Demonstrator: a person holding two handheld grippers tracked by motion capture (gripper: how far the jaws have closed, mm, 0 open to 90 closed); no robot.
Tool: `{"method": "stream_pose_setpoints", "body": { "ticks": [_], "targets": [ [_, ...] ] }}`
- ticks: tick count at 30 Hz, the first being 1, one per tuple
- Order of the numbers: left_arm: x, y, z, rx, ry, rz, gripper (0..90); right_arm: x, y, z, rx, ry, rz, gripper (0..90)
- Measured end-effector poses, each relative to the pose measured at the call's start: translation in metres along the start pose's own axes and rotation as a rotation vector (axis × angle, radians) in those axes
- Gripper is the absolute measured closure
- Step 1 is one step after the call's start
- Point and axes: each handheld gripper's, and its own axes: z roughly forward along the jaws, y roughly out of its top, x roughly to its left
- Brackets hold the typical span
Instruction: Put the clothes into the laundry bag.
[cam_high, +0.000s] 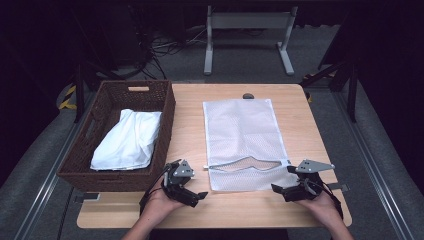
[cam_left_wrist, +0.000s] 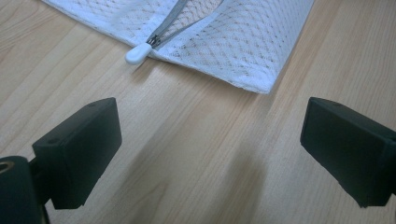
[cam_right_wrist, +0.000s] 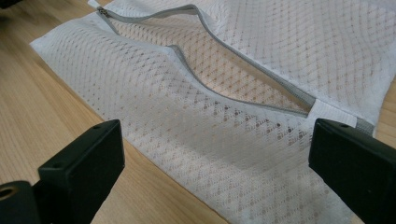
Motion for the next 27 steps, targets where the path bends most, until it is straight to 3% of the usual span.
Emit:
{"method": "stream_pose_setpoints", "body": {
  "ticks": [5, 11, 17, 23, 27],
  "targets": [
    [-0.002, 0.005, 0.001, -0.015, -0.005, -0.008, 9.4, -0.002, 0.001, 0.000, 0.000, 0.001, 0.007, 5.0],
    [0.000, 0.014, 0.001, -0.030, -0.016, 0.003, 16.6, -0.006, 0.008, -0.004, -0.005, -0.008, 0.027, 13.4],
    [0.005, 0.024, 0.000, -0.060, -0.032, -0.010, 30.5, -0.009, 0.018, -0.006, 0.005, -0.027, 0.037, 36.5],
    [0.012, 0.041, 0.003, -0.074, -0.039, -0.006, 55.1, -0.025, 0.031, -0.003, 0.012, -0.043, 0.081, 59.4],
    [0.017, 0.053, 0.008, -0.061, -0.038, -0.001, 73.0, -0.031, 0.037, 0.002, 0.044, -0.066, 0.082, 79.4]
  ]
}}
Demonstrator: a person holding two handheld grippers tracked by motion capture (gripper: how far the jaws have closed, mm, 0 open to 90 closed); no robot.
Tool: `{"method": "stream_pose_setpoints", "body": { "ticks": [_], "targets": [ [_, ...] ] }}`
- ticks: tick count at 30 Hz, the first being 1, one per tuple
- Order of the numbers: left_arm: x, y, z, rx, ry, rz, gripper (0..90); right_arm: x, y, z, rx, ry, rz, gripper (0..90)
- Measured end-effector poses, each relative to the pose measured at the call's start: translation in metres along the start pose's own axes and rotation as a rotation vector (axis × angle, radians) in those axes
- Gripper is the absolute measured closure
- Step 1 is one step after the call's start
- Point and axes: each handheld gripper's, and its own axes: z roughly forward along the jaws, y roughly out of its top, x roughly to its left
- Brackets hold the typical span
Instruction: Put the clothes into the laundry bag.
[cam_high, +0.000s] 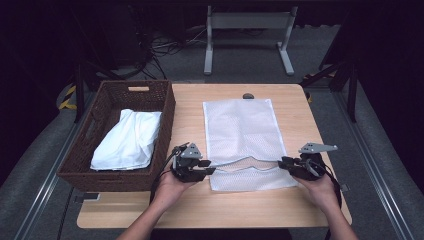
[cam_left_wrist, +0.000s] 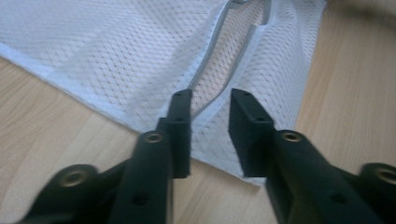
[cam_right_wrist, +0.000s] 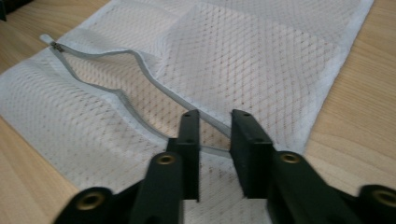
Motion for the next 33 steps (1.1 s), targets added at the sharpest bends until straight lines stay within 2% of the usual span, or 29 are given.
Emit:
{"method": "stream_pose_setpoints", "body": {
  "ticks": [2, 5, 8, 11, 19, 22, 28, 33],
  "targets": [
    [0.002, 0.002, 0.003, 0.012, 0.004, -0.003, 80.5, -0.002, 0.003, 0.004, 0.018, -0.018, -0.017, 86.2],
    [0.003, 0.005, 0.008, 0.032, 0.003, -0.003, 89.2, -0.004, 0.007, 0.010, 0.044, -0.030, -0.036, 90.0],
    [0.002, 0.007, 0.016, 0.066, 0.006, 0.002, 89.8, -0.008, 0.009, 0.016, 0.061, -0.048, -0.055, 90.0],
    [0.000, 0.007, 0.024, 0.079, 0.005, -0.005, 89.9, -0.010, 0.010, 0.019, 0.073, -0.062, -0.059, 90.0],
    [-0.005, 0.005, 0.036, 0.147, 0.031, 0.032, 89.9, -0.014, 0.004, 0.030, 0.146, -0.086, -0.078, 90.0],
    [-0.004, 0.001, 0.043, 0.172, 0.033, 0.031, 89.9, -0.015, 0.003, 0.029, 0.146, -0.087, -0.070, 90.0],
    [-0.003, 0.001, 0.047, 0.182, 0.041, 0.046, 90.0, -0.016, 0.000, 0.025, 0.165, -0.110, -0.072, 90.0],
    [0.001, 0.008, 0.054, 0.181, 0.024, 0.033, 89.9, -0.020, -0.003, 0.019, 0.174, -0.128, -0.062, 90.0]
  ]
}}
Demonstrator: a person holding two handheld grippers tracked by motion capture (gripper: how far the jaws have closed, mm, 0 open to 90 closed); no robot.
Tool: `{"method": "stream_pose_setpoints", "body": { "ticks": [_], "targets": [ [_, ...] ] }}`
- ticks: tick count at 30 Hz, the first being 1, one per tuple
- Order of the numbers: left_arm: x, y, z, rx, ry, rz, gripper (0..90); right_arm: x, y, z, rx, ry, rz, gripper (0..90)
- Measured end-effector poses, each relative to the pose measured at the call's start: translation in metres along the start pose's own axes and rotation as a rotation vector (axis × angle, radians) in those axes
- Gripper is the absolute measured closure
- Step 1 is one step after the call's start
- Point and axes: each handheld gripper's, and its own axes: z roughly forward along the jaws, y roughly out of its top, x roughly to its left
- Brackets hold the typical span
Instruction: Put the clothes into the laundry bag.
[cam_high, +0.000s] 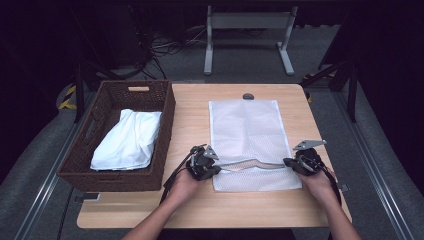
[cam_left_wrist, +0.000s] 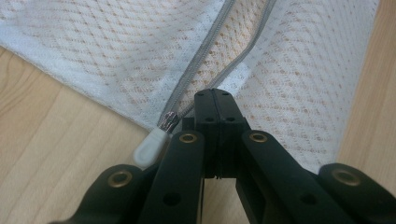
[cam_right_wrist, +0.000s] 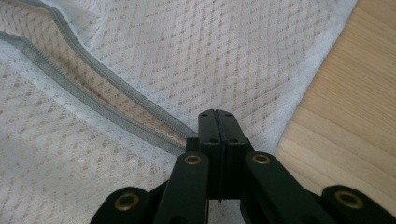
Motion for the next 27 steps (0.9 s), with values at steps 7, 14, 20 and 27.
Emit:
{"method": "stream_pose_setpoints", "body": {
  "ticks": [7, 14, 20, 27],
  "targets": [
    [0.002, 0.018, 0.013, 0.007, -0.008, 0.013, 89.9, -0.009, -0.010, -0.009, 0.012, -0.030, 0.033, 90.0],
    [0.002, 0.036, 0.028, -0.012, -0.030, 0.010, 89.9, -0.023, -0.020, -0.018, 0.017, -0.068, 0.087, 90.0],
    [-0.001, 0.047, 0.039, -0.017, -0.059, 0.012, 89.8, -0.034, -0.027, -0.023, 0.012, -0.097, 0.112, 90.0],
    [-0.006, 0.057, 0.049, -0.029, -0.079, 0.017, 89.6, -0.046, -0.034, -0.029, 0.013, -0.128, 0.142, 90.0]
  ]
}}
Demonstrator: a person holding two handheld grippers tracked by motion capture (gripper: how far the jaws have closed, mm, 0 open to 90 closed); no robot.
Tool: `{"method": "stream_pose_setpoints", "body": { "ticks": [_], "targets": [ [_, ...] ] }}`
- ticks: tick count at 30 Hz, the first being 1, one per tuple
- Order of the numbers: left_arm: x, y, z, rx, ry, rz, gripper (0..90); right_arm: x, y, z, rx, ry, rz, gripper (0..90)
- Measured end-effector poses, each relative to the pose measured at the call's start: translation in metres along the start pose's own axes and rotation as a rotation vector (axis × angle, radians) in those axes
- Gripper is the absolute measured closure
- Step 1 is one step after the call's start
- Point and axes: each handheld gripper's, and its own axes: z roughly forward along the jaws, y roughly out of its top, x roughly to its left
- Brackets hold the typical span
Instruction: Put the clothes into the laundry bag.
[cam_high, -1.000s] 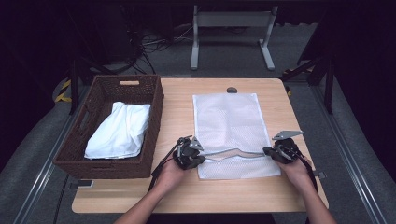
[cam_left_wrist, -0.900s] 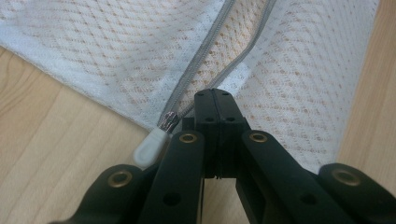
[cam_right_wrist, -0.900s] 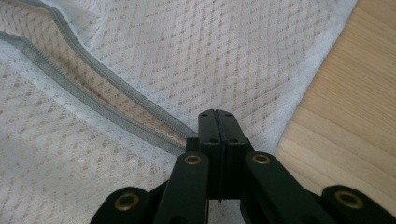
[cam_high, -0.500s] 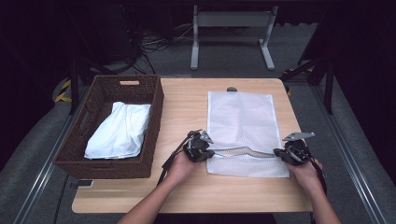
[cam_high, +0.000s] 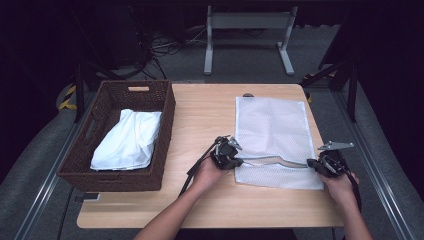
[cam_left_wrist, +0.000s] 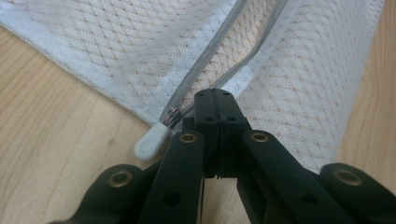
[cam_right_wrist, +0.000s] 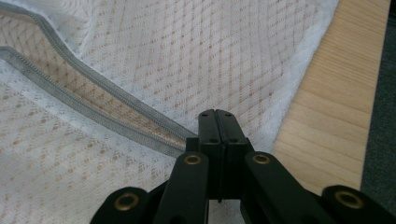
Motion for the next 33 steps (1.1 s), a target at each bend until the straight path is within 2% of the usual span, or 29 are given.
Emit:
{"method": "stream_pose_setpoints", "body": {
  "ticks": [5, 9, 11, 15, 18, 23, 29, 33],
  "targets": [
    [-0.001, 0.002, 0.002, -0.007, -0.006, 0.003, 88.0, -0.004, -0.001, -0.001, 0.001, -0.017, 0.011, 90.0],
    [0.000, 0.000, -0.004, -0.014, 0.000, -0.005, 83.3, -0.002, 0.000, -0.003, -0.006, -0.008, 0.004, 87.5],
    [0.000, -0.001, -0.008, -0.014, -0.003, -0.014, 78.5, 0.000, 0.002, -0.005, -0.026, 0.003, 0.000, 83.6],
    [-0.002, -0.008, -0.020, -0.012, 0.006, -0.002, 68.0, 0.008, 0.006, -0.010, -0.069, 0.036, -0.005, 73.3],
    [-0.003, -0.013, -0.029, -0.017, 0.000, -0.010, 59.5, 0.015, 0.009, -0.013, -0.099, 0.065, -0.013, 62.7],
    [-0.003, -0.021, -0.050, -0.015, -0.008, -0.016, 46.5, 0.030, 0.014, -0.013, -0.105, 0.103, -0.038, 45.2],
    [-0.002, -0.032, -0.072, -0.033, 0.006, -0.033, 38.4, 0.047, 0.019, -0.010, -0.109, 0.159, -0.070, 34.9],
    [-0.004, -0.039, -0.081, -0.040, 0.010, -0.040, 35.3, 0.059, 0.022, -0.008, -0.109, 0.195, -0.095, 29.8]
  ]
}}
